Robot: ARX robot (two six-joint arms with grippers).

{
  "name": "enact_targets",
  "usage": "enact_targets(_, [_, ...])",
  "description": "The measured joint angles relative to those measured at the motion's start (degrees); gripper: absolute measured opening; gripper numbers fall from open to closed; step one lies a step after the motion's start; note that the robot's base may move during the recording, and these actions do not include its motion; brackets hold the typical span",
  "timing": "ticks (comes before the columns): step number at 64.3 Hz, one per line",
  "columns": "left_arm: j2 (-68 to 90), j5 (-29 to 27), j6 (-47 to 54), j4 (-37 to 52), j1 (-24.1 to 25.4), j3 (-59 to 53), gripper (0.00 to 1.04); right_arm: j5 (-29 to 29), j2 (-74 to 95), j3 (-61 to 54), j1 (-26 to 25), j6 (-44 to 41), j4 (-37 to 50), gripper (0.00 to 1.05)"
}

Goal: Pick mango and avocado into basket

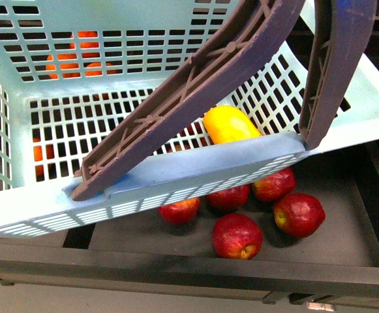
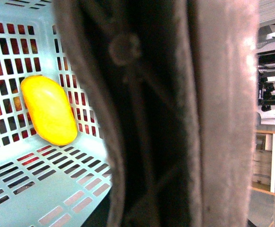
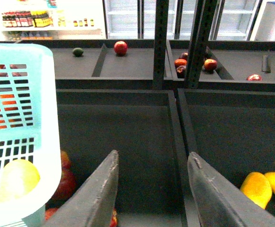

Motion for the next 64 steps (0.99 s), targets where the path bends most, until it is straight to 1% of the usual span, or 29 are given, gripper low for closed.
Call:
enact_targets(4, [0.00,0.00,0.02,0.00,0.00,0.00,0.14,0.00,0.00,0.00,0.00,0.00,0.00,0.59])
enact_targets(7, [0.00,0.07,-0.07,0.00,0.00,0.00,0.14,0.00,0.00,0.00,0.00,0.00,0.00,0.69])
enact_targets(9, [0.00,0.11,-0.07,0.00,0.00,0.00,0.14,0.00,0.00,0.00,0.00,0.00,0.00,0.74])
enact_targets(11, [0.00,0.13,-0.07,0.00,0.00,0.00,0.14,0.00,0.00,0.00,0.00,0.00,0.00,0.78])
enact_targets(14, [0.00,0.09,-0.04,0.00,0.00,0.00,0.14,0.00,0.00,0.00,0.00,0.00,0.00,0.86])
enact_targets(19, [0.00,0.04,-0.07,0.00,0.00,0.00,0.14,0.00,0.00,0.00,0.00,0.02,0.00,0.97])
enact_targets(23, [0.00,0.04,-0.04,0.00,0.00,0.00,0.14,0.07,0.00,0.00,-0.04,0.00,0.00,0.96])
enact_targets(33, [0.00,1.14,-0.28,0.00,-0.48,0.00,0.14,0.04,0.00,0.00,-0.15,0.00,0.00,0.96])
enact_targets(64, [0.07,-0.13,0.09,0.04,-0.15,0.09,0.14,0.02,0.09,-0.22,-0.15,0.02,0.20,0.96])
